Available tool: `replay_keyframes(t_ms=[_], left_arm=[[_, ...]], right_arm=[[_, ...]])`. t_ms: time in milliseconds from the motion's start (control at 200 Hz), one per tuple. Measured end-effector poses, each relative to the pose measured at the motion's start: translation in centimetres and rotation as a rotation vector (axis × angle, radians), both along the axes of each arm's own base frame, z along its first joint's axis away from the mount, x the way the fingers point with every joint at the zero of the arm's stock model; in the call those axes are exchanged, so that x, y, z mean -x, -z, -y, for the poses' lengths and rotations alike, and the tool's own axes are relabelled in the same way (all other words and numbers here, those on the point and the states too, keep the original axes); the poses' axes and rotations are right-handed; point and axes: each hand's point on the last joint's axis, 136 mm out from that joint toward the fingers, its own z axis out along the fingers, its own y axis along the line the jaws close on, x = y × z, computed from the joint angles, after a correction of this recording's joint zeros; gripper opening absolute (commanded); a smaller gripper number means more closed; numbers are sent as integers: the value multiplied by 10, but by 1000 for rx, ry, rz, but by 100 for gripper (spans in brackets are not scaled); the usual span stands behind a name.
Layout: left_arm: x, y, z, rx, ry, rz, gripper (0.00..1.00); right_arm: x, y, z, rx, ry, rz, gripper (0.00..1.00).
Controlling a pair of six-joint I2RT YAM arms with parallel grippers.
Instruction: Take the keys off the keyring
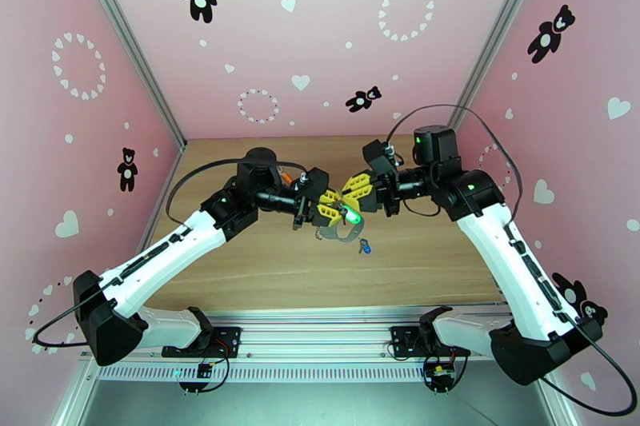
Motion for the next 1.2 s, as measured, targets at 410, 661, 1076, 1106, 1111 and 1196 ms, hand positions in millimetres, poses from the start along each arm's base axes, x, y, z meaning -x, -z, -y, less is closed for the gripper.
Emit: replay_keyframes(t_ms=[410,661,1076,1106,1111,1196], left_arm=[[-26,6,-4,-35,-143,-95,0],[-45,10,-7,-49,-255,-133,0],[-57,18,-10,-77,-334,-167,0],[-58,18,-10,-80,-337,-169,0],[-58,19,-10,-81,-338,-170,0],[-59,21,-11,-88,-343,-175,0]], right_arm=[[-16,8,4,111,222,59,43],[-7,23,14,180,412,113,43],[-19,48,-10,289,486,125,35],[-22,49,-10,294,497,128,35],[-22,49,-9,295,499,128,34],[-27,50,-9,302,522,136,34]])
